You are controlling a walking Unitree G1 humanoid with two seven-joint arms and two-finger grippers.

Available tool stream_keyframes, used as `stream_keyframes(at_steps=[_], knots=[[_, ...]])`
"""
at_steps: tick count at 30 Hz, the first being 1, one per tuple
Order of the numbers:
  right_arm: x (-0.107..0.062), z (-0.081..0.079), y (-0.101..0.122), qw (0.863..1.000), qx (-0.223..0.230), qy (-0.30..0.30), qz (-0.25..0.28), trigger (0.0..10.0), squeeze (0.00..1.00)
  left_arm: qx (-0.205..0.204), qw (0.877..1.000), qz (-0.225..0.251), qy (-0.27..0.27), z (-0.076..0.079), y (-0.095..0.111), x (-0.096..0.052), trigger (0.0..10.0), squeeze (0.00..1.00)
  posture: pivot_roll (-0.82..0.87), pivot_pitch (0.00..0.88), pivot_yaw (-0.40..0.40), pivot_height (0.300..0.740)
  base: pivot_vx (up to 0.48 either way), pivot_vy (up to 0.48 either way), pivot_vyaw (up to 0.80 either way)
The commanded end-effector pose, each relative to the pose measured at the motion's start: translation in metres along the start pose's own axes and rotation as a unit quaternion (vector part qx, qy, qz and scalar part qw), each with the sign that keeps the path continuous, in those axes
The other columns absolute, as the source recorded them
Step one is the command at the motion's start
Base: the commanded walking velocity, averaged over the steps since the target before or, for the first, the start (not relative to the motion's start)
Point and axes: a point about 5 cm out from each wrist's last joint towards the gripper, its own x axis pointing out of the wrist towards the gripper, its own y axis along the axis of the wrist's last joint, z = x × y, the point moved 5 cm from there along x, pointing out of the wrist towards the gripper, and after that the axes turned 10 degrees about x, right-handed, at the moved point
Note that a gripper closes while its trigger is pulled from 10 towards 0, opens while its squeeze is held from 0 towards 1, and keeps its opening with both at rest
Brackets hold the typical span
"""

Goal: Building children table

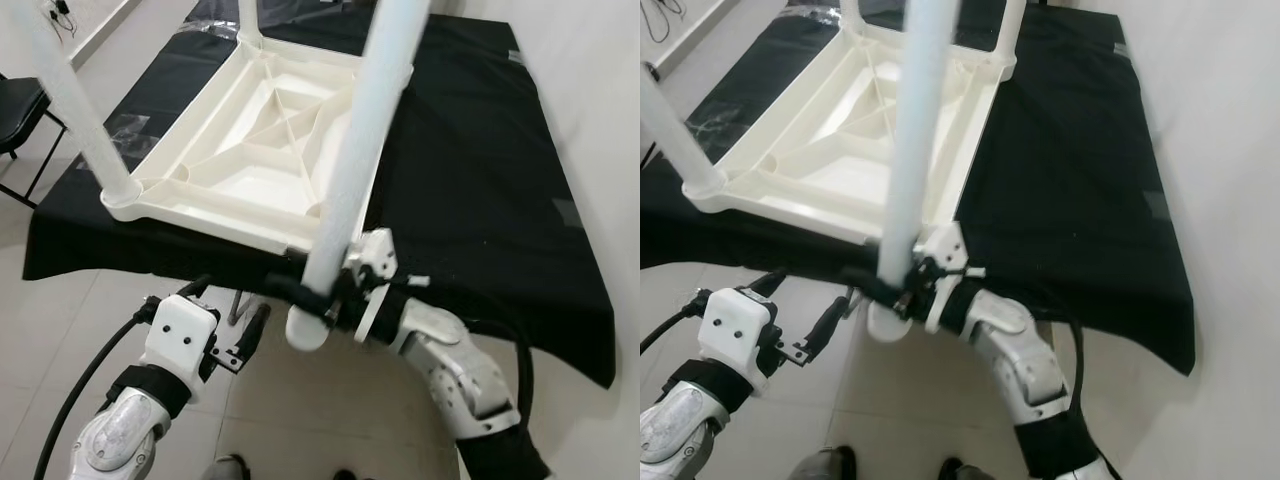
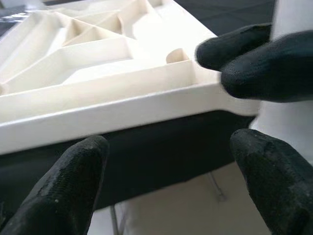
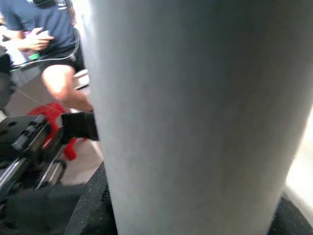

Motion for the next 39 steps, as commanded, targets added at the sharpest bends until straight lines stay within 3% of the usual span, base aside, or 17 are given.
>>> stream_keyframes(at_steps=[1,5,8,13,20,31,35,39], knots=[[0.003,-0.009,-0.002,1.0,-0.001,0.014,-0.002,10.0,0.0,-0.005,1.0,-0.002,-0.009,0.004,-0.001,-0.003,10.0,0.0,0.19,0.226,-0.068,0.74,0.33,0.0,0.0],[0.008,-0.004,-0.005,1.0,-0.013,-0.007,-0.006,10.0,0.0,-0.006,1.0,-0.002,-0.013,0.005,-0.001,-0.003,10.0,0.0,0.19,0.226,-0.068,0.74,0.33,0.0,0.0],[0.013,0.014,-0.012,0.996,-0.048,-0.068,-0.024,10.0,0.0,-0.006,1.0,-0.004,-0.017,0.006,-0.002,-0.004,10.0,0.0,0.18,0.229,-0.068,0.74,0.331,0.0,0.0],[0.014,0.022,-0.008,0.994,-0.056,-0.093,-0.017,10.0,0.0,-0.005,1.0,-0.006,-0.022,0.009,-0.003,-0.004,10.0,0.0,0.18,0.233,-0.068,0.74,0.327,0.0,0.0],[0.025,0.03,0.016,0.99,-0.042,-0.124,0.045,10.0,0.0,-0.012,0.999,-0.014,-0.041,0.019,-0.005,-0.005,10.0,0.0,0.18,0.237,-0.07,0.74,0.166,0.0,0.0],[0.036,0.029,0.028,0.989,0.016,-0.114,0.095,10.0,0.0,-0.011,0.998,-0.02,-0.053,0.028,-0.007,-0.005,10.0,0.0,0.19,0.245,-0.079,0.74,0.0,0.0,0.0],[0.034,0.034,0.028,0.989,-0.012,-0.126,0.082,10.0,0.0,-0.01,0.998,-0.02,-0.059,0.031,-0.007,-0.006,10.0,0.0,0.18,0.247,-0.081,0.74,0.0,0.0,0.0],[0.03,0.055,0.036,0.977,-0.055,-0.186,0.084,10.0,0.0,-0.009,0.998,-0.018,-0.064,0.033,-0.006,-0.006,10.0,0.0,0.18,0.25,-0.08,0.74,0.0,0.0,0.0]])
